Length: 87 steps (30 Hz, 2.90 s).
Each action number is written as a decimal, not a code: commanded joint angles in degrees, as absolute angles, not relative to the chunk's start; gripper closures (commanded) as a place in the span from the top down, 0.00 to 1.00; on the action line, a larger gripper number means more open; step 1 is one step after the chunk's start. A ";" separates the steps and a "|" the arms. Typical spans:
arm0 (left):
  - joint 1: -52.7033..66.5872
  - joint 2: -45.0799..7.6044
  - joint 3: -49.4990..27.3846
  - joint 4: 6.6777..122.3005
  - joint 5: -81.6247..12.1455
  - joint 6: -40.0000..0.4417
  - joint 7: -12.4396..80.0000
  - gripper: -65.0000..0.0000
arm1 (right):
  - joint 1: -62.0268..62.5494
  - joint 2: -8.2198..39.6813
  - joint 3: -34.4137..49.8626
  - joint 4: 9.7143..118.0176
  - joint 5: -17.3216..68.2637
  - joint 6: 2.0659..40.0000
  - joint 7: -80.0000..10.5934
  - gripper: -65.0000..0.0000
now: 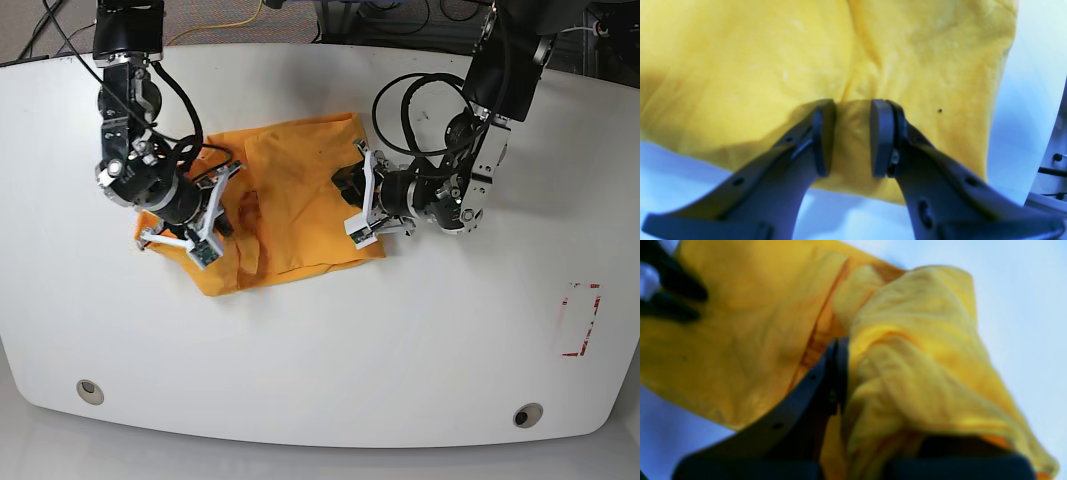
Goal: Layout the t-shirt on the table in an organized manner, then fold the t-shirt properly
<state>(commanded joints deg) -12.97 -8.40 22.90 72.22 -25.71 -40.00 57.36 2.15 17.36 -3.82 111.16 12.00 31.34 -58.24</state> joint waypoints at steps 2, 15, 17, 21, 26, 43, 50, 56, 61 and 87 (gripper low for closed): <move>-12.97 -8.31 22.90 72.22 -25.71 -40.00 57.36 0.26 | 2.15 17.27 -7.08 111.43 7.52 31.34 -58.15 0.00; -12.88 -8.40 22.90 72.22 -25.71 -40.00 57.36 0.26 | 2.15 14.02 -16.84 111.60 -8.66 31.25 -55.96 0.00; -12.88 -8.40 22.90 72.22 -25.71 -40.00 57.36 0.26 | 2.15 12.88 -18.15 111.60 -9.98 31.25 -55.60 0.03; -12.88 -8.48 22.81 72.22 -25.71 -40.00 57.36 0.26 | 1.98 11.38 -20.18 111.43 -12.35 30.81 -55.08 0.20; -12.88 -8.48 22.73 72.22 -25.71 -40.00 57.36 0.26 | 1.63 11.38 -22.64 111.52 -12.53 26.68 -53.14 0.47; -12.97 -9.54 15.69 72.75 -26.15 -40.00 57.36 0.26 | 0.66 6.99 -25.27 112.22 -6.20 25.63 -52.79 0.63; -11.91 -9.27 8.31 75.30 -26.24 -40.00 57.45 0.26 | 0.48 6.90 -25.19 112.84 -5.23 25.63 -52.62 0.63; -11.30 -6.99 0.75 77.41 -26.24 -40.00 57.71 0.27 | 0.57 6.90 -25.10 112.84 -2.24 25.71 -52.00 0.63; -11.30 -6.90 -1.80 77.49 -28.62 -40.00 58.15 0.27 | 0.84 6.90 -25.01 112.75 -1.10 25.71 -51.91 0.63; -11.30 -18.77 -25.10 80.48 -52.97 -40.00 58.15 0.27 | 7.78 3.38 -16.48 102.02 11.30 25.71 -46.73 0.63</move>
<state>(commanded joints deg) -11.30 -18.77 -25.10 80.48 -52.97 -40.00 58.15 7.78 3.38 -16.48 102.02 11.30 25.71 -46.73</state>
